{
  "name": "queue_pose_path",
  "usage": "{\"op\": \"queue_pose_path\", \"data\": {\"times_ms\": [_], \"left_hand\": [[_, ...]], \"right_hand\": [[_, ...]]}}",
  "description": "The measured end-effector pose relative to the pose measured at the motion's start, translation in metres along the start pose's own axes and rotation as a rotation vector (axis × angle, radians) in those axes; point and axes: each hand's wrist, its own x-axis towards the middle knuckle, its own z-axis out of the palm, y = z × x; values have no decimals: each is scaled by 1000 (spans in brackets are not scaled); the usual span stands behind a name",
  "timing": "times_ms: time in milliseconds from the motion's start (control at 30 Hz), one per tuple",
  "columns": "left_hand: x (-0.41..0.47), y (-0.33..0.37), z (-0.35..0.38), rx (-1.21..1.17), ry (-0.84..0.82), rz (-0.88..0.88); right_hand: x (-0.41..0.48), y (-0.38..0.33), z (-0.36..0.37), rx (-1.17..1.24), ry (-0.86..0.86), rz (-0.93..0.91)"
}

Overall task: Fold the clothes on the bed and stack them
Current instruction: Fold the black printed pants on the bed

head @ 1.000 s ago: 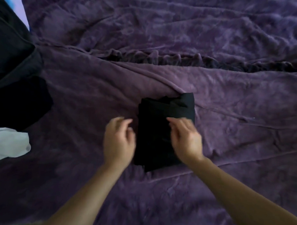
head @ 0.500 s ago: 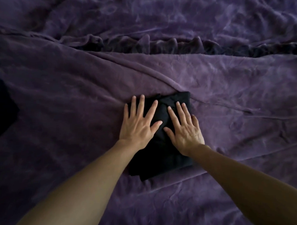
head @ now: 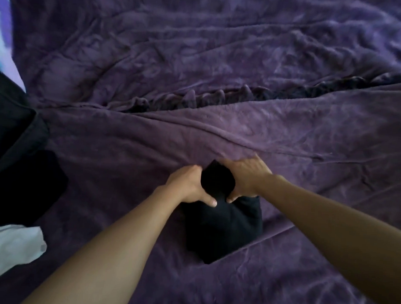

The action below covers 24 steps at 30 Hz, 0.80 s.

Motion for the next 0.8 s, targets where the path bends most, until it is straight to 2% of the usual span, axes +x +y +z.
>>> {"op": "queue_pose_path", "data": {"times_ms": [100,233,333,800], "left_hand": [[-42,18,5,148,59,70],[-101,58,19,306,117,187],[-140,103,34,387,155,269],[-267,420,117,513,281,669]], "right_hand": [[-54,-10,-6,-52,75,-26],[-136,-11,10,66,194,15],[-198,6,31,68,338,41],[-522,182,73,143,596,399]]}}
